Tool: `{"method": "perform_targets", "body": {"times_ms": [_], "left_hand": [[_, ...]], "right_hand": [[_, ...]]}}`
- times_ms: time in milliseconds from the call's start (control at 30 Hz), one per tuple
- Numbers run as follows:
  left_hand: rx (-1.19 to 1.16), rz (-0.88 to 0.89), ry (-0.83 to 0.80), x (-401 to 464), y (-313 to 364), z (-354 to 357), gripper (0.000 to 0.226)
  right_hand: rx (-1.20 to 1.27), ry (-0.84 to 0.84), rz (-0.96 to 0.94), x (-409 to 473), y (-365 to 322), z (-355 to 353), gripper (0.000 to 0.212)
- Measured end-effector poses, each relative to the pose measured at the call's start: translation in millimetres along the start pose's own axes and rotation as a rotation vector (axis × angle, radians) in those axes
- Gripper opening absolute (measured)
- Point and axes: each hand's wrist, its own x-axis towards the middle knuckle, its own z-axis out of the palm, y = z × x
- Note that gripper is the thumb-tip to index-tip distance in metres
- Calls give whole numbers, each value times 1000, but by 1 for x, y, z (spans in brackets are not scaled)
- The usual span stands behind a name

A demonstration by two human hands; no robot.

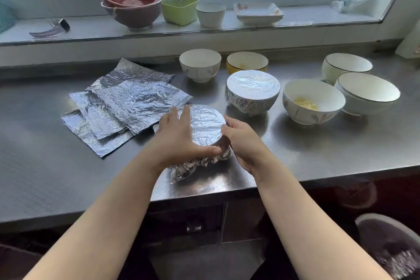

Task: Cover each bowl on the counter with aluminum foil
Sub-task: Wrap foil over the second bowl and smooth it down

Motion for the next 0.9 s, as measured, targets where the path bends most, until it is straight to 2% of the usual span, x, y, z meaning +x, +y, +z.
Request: {"method": "perform_targets", "body": {"times_ms": [67,233,367,400,500,633,733,800,900], "left_hand": [[-48,60,-13,-1,-6,-10,143],[-215,59,38,-22,-15,-21,100],[-173,60,193,-39,-12,-9,82],[-177,46,198,-40,-13,-5,86],[-118,-65,86,-37,-18,-1,118],[39,-116,119,-29,-19,-11,121],[197,120,174,-15,-15,-13,120],[244,275,134,-8,-13,-8,123],[203,302,45,-1,-19,2,126]], "right_hand": [[-12,-47,-28,3,-1,-5,36],[-19,-256,-40,10,-15,-24,34],[-7,-401,-13,18,-19,-36,31],[3,-416,-7,20,-20,-37,32],[10,-434,-2,23,-19,-38,31],[-64,-417,-23,23,-19,-40,31],[-111,-416,-36,24,-19,-40,32],[-128,-422,-46,24,-19,-39,29],[-96,-412,-29,24,-17,-39,29]]}}
